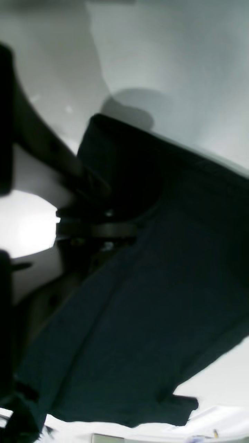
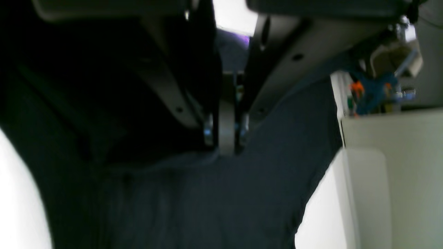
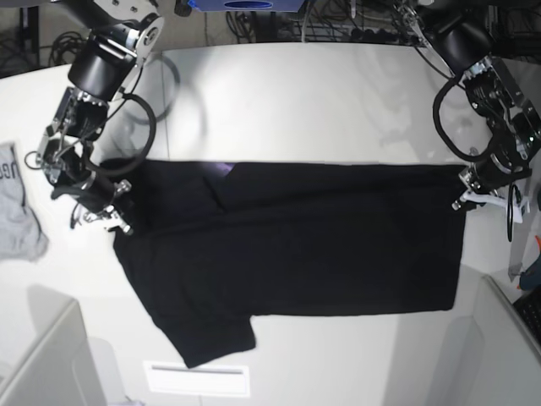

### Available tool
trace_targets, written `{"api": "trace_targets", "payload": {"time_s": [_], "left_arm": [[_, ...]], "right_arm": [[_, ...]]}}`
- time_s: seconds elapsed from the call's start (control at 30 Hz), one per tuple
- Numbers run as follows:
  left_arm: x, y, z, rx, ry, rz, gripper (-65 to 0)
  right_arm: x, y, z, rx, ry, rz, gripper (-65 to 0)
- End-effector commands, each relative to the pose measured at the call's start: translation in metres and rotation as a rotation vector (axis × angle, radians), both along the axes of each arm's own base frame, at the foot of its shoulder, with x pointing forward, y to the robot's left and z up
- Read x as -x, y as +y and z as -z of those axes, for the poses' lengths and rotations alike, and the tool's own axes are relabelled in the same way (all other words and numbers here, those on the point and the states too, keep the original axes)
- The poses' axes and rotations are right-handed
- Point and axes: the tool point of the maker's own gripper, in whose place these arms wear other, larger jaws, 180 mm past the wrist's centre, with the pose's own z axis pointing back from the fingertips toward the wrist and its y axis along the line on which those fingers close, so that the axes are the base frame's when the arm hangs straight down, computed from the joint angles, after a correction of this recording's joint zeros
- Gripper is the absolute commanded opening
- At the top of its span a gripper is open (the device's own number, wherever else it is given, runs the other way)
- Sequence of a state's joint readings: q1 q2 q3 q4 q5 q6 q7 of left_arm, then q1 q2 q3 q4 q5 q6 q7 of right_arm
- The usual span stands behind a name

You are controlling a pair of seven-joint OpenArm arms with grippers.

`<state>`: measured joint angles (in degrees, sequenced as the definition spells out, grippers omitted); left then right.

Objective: Fold the T-shirt properly
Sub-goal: 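Lift the held edge with both grippers and pull it taut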

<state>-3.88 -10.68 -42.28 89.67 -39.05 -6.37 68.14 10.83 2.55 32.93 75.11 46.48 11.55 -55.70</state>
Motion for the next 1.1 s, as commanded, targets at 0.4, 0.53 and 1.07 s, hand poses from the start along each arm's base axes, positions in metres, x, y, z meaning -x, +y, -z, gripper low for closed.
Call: {"api": "trace_targets", "payload": {"time_s": [0.4, 0.53, 1.07], "left_arm": [[-0.025, 0.009, -0.012, 0.014, -0.069, -0.025, -44.6], [-0.026, 0.017, -0.027, -0.043, -0.132, -0.046, -14.6], [0.017, 0.018, 0.025, -0.099, -0.061, -0.087, -65.0]], "right_arm": [[-0.016, -0.011, -0.020, -0.003, -0.089, 0.051, -24.6], [-0.003, -0.030, -0.031, 0.032, -0.134, 0.118, -25.2], [0.047, -0.053, 0.013, 0.117, -0.043, 0.173, -65.0]]}}
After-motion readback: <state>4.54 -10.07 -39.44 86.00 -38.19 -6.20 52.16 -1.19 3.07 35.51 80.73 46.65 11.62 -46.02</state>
